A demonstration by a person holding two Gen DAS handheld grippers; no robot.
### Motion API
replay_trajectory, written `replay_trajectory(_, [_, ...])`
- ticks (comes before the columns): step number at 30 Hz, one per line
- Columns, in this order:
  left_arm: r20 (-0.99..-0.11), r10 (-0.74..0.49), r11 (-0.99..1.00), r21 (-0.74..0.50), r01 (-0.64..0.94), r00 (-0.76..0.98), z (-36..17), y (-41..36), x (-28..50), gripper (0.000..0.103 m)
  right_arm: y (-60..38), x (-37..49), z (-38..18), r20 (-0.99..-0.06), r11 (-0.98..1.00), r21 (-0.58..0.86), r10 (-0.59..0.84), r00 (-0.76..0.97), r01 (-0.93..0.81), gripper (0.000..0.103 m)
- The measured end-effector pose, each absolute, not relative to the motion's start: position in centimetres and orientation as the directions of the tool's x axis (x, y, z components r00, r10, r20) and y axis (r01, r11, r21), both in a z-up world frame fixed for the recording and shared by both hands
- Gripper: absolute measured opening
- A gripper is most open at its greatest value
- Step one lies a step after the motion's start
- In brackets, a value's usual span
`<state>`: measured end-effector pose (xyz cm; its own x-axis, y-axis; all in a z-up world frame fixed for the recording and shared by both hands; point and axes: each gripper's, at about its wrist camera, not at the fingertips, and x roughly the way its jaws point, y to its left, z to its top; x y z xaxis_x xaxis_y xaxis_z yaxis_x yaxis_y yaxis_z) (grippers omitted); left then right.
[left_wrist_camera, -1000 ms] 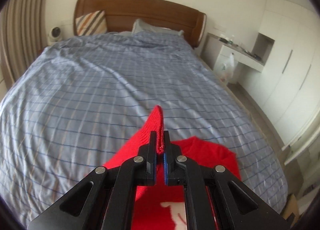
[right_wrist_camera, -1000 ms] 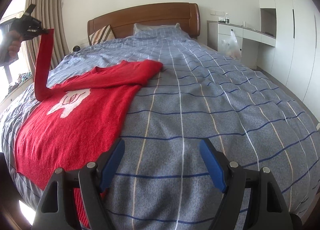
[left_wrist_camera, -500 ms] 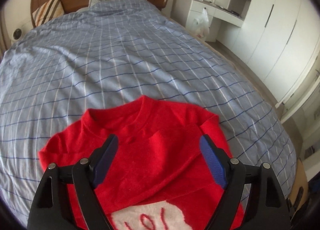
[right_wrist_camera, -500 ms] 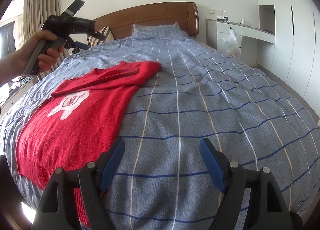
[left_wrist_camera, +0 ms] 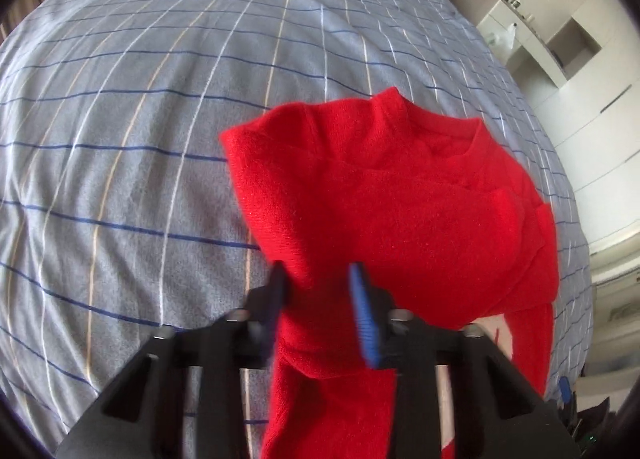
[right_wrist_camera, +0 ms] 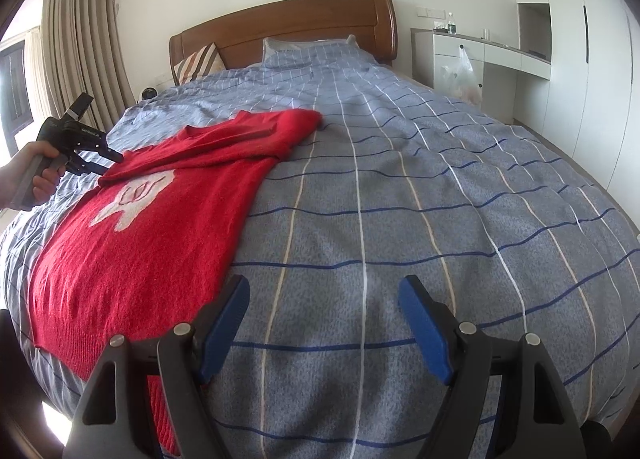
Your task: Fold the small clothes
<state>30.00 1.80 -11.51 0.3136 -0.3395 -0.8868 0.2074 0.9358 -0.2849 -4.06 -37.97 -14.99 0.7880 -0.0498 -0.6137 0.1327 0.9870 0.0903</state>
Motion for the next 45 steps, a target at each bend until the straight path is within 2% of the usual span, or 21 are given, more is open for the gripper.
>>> replay_trajectory(4, [-0.888,-0.236,0.962,-0.157,0.222,0.396,-10.7,2.5,29.3,0.003,-37.8,-4.2,-14.9,-0.608,0.988,0.069,-0.069,0.791,0.140,0.077])
replay_trajectory(8, [-0.894,-0.217,0.973,-0.169,0.155,0.392,-11.5,5.2,29.7,0.003,-38.0,-4.4,-14.9,-0.604,0.987,0.075,-0.070,0.794,0.144,0.077])
replay_trajectory(11, [-0.901,-0.171,0.976,-0.100,0.191,0.398,-12.1,4.1,29.3,0.004,-38.0,-4.1,-15.2,-0.616,0.987,0.089,-0.053,0.786,0.136,0.077])
replay_trajectory(12, [-0.904,-0.156,0.978,-0.085,0.191,0.398,-12.3,4.1,29.2,0.007,-37.9,-4.0,-15.2,-0.617,0.987,0.086,-0.052,0.785,0.133,0.077])
replay_trajectory(13, [-0.906,-0.147,0.981,-0.083,0.174,0.398,-12.5,4.2,29.3,0.014,-37.8,-4.1,-15.1,-0.614,0.988,0.081,-0.053,0.787,0.130,0.077])
replay_trajectory(14, [-0.904,-0.154,0.983,-0.099,0.156,0.399,-12.5,4.5,29.3,0.015,-37.7,-4.2,-15.0,-0.610,0.989,0.075,-0.056,0.790,0.128,0.077])
replay_trajectory(15, [-0.901,-0.161,0.984,-0.115,0.138,0.403,-12.3,4.9,29.2,0.027,-37.7,-4.3,-14.9,-0.606,0.989,0.068,-0.062,0.793,0.129,0.077])
replay_trajectory(16, [-0.897,-0.167,0.984,-0.126,0.125,0.410,-12.1,5.3,29.0,0.048,-37.7,-4.4,-14.8,-0.603,0.989,0.063,-0.067,0.795,0.131,0.077])
replay_trajectory(18, [-0.878,-0.185,0.981,-0.141,0.129,0.441,-11.3,5.7,27.7,0.069,-37.8,-4.5,-14.8,-0.600,0.988,0.065,-0.071,0.797,0.137,0.077])
replay_trajectory(21, [-0.843,-0.221,0.974,-0.165,0.156,0.490,-10.0,6.4,24.8,0.081,-38.0,-4.5,-14.7,-0.599,0.987,0.081,-0.063,0.798,0.139,0.077])
replay_trajectory(23, [-0.826,-0.226,0.973,-0.169,0.157,0.516,-9.4,7.0,22.6,0.086,-38.1,-4.5,-14.6,-0.595,0.987,0.085,-0.061,0.802,0.138,0.077])
replay_trajectory(31, [-0.764,-0.163,0.986,-0.145,0.079,0.625,-9.5,10.9,15.3,0.089,-37.9,-4.6,-14.4,-0.589,0.988,0.076,-0.062,0.806,0.131,0.077])
replay_trajectory(38, [-0.748,-0.069,0.989,-0.137,-0.052,0.660,-12.1,14.8,13.9,0.090,-37.4,-4.7,-14.4,-0.585,0.989,0.047,-0.087,0.806,0.141,0.077])
replay_trajectory(45, [-0.725,-0.030,0.991,-0.112,-0.076,0.688,-14.0,15.4,13.0,0.090,-37.2,-4.7,-14.6,-0.588,0.989,0.020,-0.106,0.802,0.145,0.077])
